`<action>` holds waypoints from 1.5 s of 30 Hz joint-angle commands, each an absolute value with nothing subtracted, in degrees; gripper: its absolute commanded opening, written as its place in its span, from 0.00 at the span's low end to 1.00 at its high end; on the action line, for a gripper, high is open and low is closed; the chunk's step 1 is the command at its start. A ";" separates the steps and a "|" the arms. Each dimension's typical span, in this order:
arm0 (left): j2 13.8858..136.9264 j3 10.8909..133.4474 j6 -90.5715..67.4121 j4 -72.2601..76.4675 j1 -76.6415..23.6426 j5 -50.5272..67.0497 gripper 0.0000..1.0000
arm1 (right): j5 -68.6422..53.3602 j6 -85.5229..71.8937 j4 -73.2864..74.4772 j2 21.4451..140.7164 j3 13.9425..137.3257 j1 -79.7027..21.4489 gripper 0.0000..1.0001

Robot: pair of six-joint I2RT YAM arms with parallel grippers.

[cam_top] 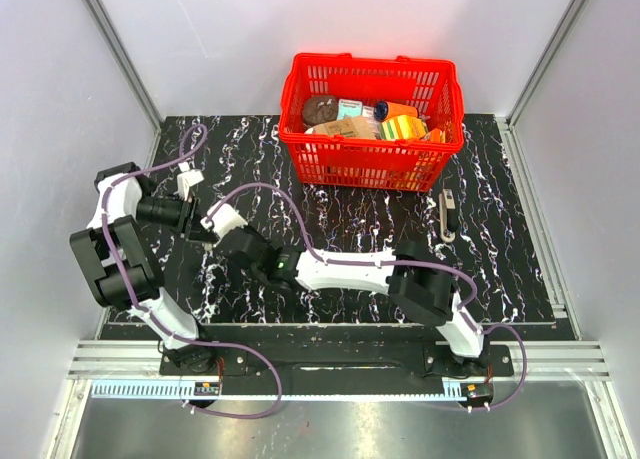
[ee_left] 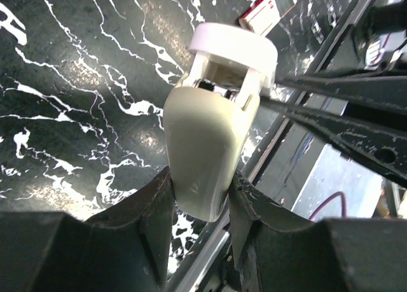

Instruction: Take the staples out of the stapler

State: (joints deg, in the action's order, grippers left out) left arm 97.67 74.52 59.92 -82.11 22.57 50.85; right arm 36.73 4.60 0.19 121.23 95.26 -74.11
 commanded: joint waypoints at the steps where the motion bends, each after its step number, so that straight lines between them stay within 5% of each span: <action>1: 98.88 76.29 55.73 -73.83 21.97 57.48 0.14 | 24.98 -14.56 -3.52 116.81 100.28 -74.54 0.00; 4: 98.61 74.45 53.62 -71.03 21.88 56.00 0.14 | 19.36 -21.60 -4.04 116.98 100.02 -73.04 0.02; 9: 97.82 71.90 47.39 -63.04 21.88 48.98 0.10 | 15.91 -24.79 -5.71 116.37 97.92 -72.69 0.40; 12: 97.56 71.02 42.29 -57.23 21.80 41.77 0.06 | 16.78 -24.52 -6.33 114.00 94.93 -72.51 0.51; 20: 93.00 65.93 35.24 -43.52 16.27 19.54 0.04 | 25.91 -25.22 -4.41 101.01 83.16 -69.18 0.58; 28: 92.46 61.18 34.89 -40.26 4.05 5.03 0.05 | 29.26 -35.68 18.60 86.68 72.79 -54.68 0.65; 34: 92.81 57.40 33.40 -33.94 0.44 -6.40 0.20 | 37.34 -44.01 34.17 77.10 68.12 -44.93 0.99; 37: 94.21 57.04 32.70 -33.22 -1.41 -7.91 0.30 | 39.81 -47.29 40.42 73.14 66.71 -41.93 0.99; 43: 93.61 55.55 32.78 -35.33 -1.49 -5.10 0.65 | 33.42 -47.46 46.04 69.34 64.25 -33.51 1.00; 45: 91.24 54.93 32.44 -36.38 -1.49 -3.87 0.67 | 27.27 -46.76 47.37 69.87 63.37 -27.01 0.99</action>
